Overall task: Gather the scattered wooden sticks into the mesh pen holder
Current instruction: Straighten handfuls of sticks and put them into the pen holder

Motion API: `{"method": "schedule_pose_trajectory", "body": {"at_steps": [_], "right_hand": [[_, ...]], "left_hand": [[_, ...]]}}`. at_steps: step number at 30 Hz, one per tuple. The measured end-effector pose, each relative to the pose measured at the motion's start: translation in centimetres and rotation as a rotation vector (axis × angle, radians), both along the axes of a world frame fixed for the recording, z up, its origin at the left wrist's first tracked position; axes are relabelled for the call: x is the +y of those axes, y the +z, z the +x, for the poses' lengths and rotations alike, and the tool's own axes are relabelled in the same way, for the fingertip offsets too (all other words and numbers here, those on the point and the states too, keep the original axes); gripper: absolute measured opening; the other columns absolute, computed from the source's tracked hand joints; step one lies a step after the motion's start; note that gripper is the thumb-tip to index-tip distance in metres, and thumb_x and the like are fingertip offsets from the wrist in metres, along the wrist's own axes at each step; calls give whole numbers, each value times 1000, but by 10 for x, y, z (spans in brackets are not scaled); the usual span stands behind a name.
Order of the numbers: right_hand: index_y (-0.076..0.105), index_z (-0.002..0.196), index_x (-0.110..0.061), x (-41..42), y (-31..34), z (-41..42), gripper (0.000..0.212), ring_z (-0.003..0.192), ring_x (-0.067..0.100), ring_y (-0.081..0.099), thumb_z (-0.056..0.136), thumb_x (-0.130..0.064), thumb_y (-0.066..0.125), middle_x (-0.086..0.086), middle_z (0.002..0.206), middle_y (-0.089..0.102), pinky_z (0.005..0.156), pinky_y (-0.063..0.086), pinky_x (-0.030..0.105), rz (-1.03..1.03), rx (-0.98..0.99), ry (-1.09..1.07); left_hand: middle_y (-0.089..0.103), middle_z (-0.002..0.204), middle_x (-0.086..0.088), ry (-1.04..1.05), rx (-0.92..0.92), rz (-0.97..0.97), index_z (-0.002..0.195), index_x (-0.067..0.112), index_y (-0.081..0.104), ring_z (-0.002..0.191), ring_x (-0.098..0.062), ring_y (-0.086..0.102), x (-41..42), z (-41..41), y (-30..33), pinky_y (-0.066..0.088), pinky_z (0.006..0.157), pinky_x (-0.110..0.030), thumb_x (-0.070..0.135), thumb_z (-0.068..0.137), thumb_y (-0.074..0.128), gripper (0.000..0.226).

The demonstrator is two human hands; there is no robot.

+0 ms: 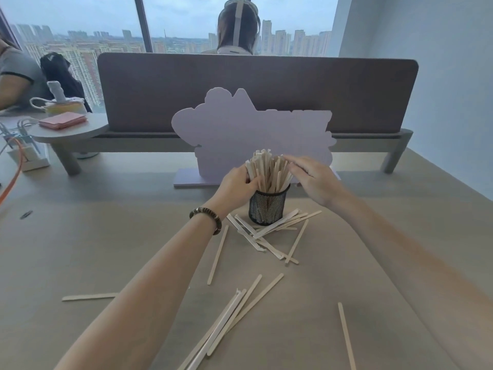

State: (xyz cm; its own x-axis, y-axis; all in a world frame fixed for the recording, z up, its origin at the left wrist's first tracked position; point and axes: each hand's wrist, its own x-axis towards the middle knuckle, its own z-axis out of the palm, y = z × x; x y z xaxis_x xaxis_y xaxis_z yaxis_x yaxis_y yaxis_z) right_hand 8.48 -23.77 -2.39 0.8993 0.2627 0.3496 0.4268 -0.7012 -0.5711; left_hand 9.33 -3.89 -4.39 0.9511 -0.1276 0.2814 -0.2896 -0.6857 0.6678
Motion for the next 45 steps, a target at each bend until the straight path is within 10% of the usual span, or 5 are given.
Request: {"method": "schedule_pose_trajectory", "body": {"at_steps": [12,18,28,38,45], "right_hand": [[-2,155,-39,-7,-6,-17,61,139,16,40,101,-55,21,-10,155,33,114,34,41,259,371,39],[70,107,-22,-31,-19,-44,17,97,15,66,93,-20,61,-2,105,71,85,49,27,-140,161,13],[71,93,-36,-47,-24,-113,31,73,8,52,69,-24,85,-7,83,57,69,46,25,-634,690,557],[67,68,-34,-46,-48,-127,13,58,-1,50,78,-35,76,-13,62,57,58,39,17,-458,365,164],[62,120,-18,-38,-62,-104,39,119,25,51,82,-19,63,5,123,49,88,33,19,-401,181,-55]], "left_hand": [[62,96,-8,90,124,-288,106,14,48,88,-30,65,14,-23,-1,55,65,-39,57,99,22,52],[67,84,-8,30,262,218,86,12,59,76,-27,64,41,-50,-3,52,63,-33,45,97,43,38],[70,73,3,-391,732,805,95,13,68,61,-14,62,55,-134,6,49,57,-23,57,69,78,52],[69,84,-1,-276,552,765,87,20,61,66,-16,62,49,-170,-7,49,59,-25,38,73,82,31],[61,122,-1,-92,437,880,117,14,60,113,-24,57,84,-161,3,43,83,-28,33,84,69,38]]}}
